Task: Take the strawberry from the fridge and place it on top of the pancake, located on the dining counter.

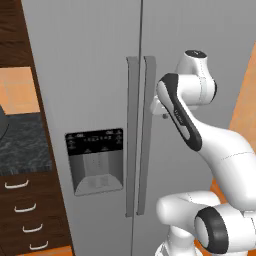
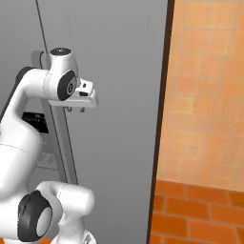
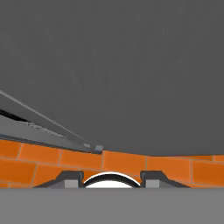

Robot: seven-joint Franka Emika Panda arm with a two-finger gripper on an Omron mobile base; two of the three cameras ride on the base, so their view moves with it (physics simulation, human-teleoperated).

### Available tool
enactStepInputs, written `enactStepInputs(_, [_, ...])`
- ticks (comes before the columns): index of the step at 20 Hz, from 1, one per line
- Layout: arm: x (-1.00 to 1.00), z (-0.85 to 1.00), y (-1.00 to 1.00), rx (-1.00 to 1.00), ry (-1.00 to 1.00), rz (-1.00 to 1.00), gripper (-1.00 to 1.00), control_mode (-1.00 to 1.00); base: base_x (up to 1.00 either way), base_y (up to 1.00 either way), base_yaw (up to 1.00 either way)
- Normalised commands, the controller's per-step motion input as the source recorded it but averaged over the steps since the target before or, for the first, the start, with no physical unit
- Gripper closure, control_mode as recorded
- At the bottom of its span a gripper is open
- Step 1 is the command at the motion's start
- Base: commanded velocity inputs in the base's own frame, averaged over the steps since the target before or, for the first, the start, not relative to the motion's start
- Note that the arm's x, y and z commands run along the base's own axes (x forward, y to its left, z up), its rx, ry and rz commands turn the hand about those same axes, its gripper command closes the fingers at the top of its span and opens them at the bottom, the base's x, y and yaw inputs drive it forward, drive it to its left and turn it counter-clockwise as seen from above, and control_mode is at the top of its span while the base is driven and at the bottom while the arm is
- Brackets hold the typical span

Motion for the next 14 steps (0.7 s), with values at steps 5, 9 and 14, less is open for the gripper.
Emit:
enactStepInputs(5, [-0.04,0.00,0.00,0.00,0.00,0.00,-1.00,1.00,-0.27,0.00,0.00])
enactStepInputs(9, [0.00,0.00,0.00,0.00,0.00,0.00,-1.00,1.00,-0.60,0.21,-0.01])
enactStepInputs(14, [0.00,0.00,0.00,0.00,0.00,0.00,-1.00,1.00,-0.11,0.65,-0.02])
